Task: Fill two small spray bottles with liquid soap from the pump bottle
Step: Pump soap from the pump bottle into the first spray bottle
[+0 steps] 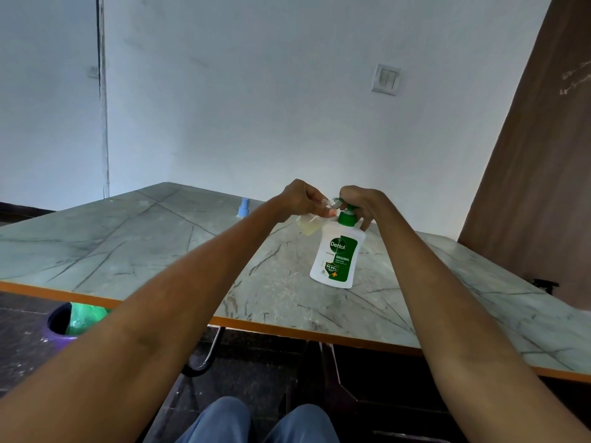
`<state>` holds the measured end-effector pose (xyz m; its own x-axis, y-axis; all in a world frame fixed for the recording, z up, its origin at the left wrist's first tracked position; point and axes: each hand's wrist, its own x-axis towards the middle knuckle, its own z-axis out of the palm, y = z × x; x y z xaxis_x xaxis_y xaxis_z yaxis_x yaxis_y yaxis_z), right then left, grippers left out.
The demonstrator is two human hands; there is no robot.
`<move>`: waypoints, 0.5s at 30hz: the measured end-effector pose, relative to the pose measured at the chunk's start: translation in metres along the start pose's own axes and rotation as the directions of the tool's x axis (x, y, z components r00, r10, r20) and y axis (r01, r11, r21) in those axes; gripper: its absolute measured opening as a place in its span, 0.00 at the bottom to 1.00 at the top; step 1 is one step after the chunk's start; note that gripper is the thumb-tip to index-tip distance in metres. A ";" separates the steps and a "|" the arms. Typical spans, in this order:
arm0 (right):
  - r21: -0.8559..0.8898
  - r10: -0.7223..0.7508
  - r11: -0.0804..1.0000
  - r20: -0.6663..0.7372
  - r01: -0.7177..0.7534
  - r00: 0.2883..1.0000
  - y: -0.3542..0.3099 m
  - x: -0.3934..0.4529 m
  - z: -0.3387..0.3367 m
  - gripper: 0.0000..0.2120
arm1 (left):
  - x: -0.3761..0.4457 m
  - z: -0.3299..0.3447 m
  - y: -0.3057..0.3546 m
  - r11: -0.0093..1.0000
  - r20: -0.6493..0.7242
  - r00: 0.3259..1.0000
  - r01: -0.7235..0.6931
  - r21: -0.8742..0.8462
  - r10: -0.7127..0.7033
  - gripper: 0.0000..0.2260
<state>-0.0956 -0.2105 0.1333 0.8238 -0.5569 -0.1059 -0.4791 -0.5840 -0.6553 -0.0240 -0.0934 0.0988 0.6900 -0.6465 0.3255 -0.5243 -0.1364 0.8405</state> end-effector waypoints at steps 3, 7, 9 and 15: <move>-0.028 -0.010 1.000 0.005 0.010 1.000 -0.002 -0.004 -0.001 0.11 | 0.001 -0.001 0.002 1.000 0.005 1.000 -0.005 -0.008 0.005 0.17; -0.015 0.005 1.000 -0.003 -0.005 1.000 -0.003 -0.007 -0.002 0.11 | -0.002 0.001 0.003 1.000 -0.006 1.000 -0.004 -0.005 0.004 0.17; 0.002 0.000 1.000 -0.002 0.000 1.000 -0.003 -0.004 -0.001 0.11 | -0.002 0.000 0.002 1.000 -0.004 1.000 -0.006 -0.003 0.006 0.17; 0.022 0.005 1.000 -0.016 -0.005 1.000 0.005 0.006 0.005 0.12 | -0.001 0.000 0.001 0.998 0.014 1.000 0.006 0.055 -0.007 0.16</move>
<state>-0.0914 -0.2135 0.1259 0.8164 -0.5692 -0.0977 -0.4765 -0.5682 -0.6709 -0.0252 -0.0927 0.0988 0.6866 -0.6559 0.3136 -0.5468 -0.1817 0.8173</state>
